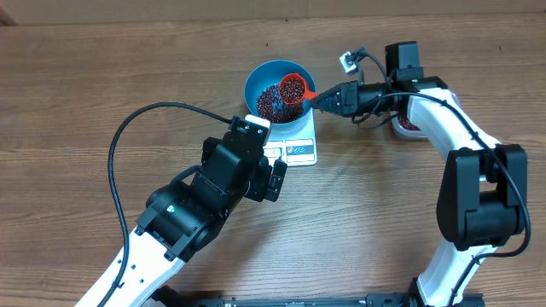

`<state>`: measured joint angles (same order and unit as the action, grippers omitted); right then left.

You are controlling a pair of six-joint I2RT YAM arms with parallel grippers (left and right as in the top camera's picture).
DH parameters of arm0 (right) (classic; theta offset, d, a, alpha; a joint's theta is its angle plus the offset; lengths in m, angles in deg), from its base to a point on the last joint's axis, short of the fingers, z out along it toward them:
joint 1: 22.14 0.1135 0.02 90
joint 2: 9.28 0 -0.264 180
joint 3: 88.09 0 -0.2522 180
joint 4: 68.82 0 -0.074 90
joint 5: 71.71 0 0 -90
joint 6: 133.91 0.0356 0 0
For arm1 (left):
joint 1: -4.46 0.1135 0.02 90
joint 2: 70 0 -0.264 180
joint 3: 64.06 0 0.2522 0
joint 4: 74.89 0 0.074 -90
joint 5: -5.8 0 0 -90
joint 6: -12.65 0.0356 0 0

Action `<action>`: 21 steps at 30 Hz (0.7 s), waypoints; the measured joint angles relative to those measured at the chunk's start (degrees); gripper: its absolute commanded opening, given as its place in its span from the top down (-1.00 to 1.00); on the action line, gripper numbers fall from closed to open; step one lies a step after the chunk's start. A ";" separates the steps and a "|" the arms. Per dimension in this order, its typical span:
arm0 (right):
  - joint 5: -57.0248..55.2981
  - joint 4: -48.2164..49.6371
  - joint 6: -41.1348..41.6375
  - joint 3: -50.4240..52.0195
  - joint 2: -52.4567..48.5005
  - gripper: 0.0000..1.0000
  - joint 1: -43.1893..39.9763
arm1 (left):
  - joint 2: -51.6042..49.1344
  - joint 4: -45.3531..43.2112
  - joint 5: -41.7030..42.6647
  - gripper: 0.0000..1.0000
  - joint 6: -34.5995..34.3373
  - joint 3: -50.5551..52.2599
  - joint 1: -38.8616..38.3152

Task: Scoop item into bowl and weigh 150g on scale
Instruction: 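Tilt the red scoop to pour the beans into the teal bowl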

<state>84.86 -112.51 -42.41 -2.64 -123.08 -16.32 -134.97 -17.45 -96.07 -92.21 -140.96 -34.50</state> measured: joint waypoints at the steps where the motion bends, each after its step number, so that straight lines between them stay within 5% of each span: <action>1: -1.38 0.52 0.04 0.00 0.00 0.93 0.39 | 0.00 0.00 0.02 -0.99 0.00 0.00 0.00; 21: -13.29 4.85 -20.41 0.00 0.00 0.93 1.68 | 0.00 0.00 0.00 -0.99 0.00 0.00 0.00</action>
<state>71.57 -107.66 -62.83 -2.64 -123.08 -14.64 -134.97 -17.45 -96.07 -92.21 -140.96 -34.50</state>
